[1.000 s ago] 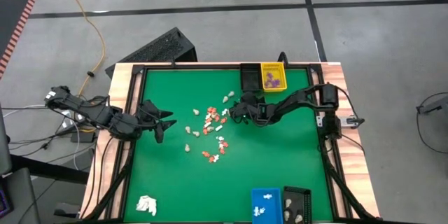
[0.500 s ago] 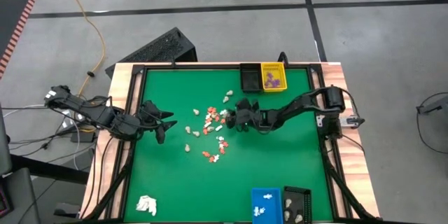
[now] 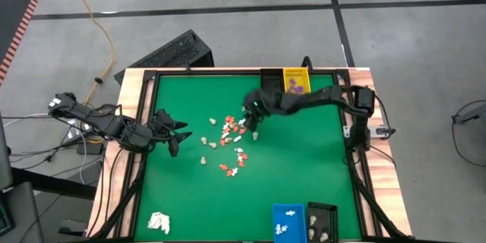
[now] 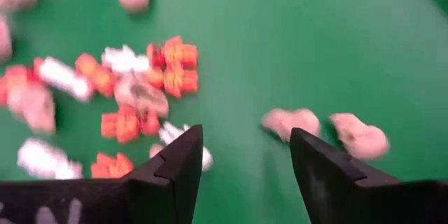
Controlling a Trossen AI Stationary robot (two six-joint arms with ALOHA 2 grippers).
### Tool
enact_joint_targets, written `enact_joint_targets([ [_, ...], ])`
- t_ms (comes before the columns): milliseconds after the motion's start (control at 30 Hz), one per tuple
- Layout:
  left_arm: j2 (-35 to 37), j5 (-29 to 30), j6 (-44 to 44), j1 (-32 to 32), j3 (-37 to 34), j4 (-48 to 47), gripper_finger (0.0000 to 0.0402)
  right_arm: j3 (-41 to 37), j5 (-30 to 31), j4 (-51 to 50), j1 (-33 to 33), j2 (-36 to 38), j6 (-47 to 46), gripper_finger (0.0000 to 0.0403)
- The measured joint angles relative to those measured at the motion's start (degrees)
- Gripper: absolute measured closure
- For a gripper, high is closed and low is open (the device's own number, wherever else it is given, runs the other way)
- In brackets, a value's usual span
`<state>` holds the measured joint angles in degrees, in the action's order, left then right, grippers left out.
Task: Sort Halloween decoration
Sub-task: Put the white skull toy into the bottom black basket
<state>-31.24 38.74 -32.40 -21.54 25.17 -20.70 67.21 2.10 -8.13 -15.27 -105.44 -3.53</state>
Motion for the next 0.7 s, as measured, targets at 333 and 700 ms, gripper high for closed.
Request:
enact_joint_targets([
  [333,0.0,0.1,0.8,0.0,0.0,-1.3,0.0213,18.3,3.7,-24.2,-3.1,-0.7,29.5,0.0190],
  [700,0.0,0.8,0.4,0.0,0.0,-2.7,0.0213,18.4,2.0,-24.5,-8.2,-7.1,28.4,0.0190],
])
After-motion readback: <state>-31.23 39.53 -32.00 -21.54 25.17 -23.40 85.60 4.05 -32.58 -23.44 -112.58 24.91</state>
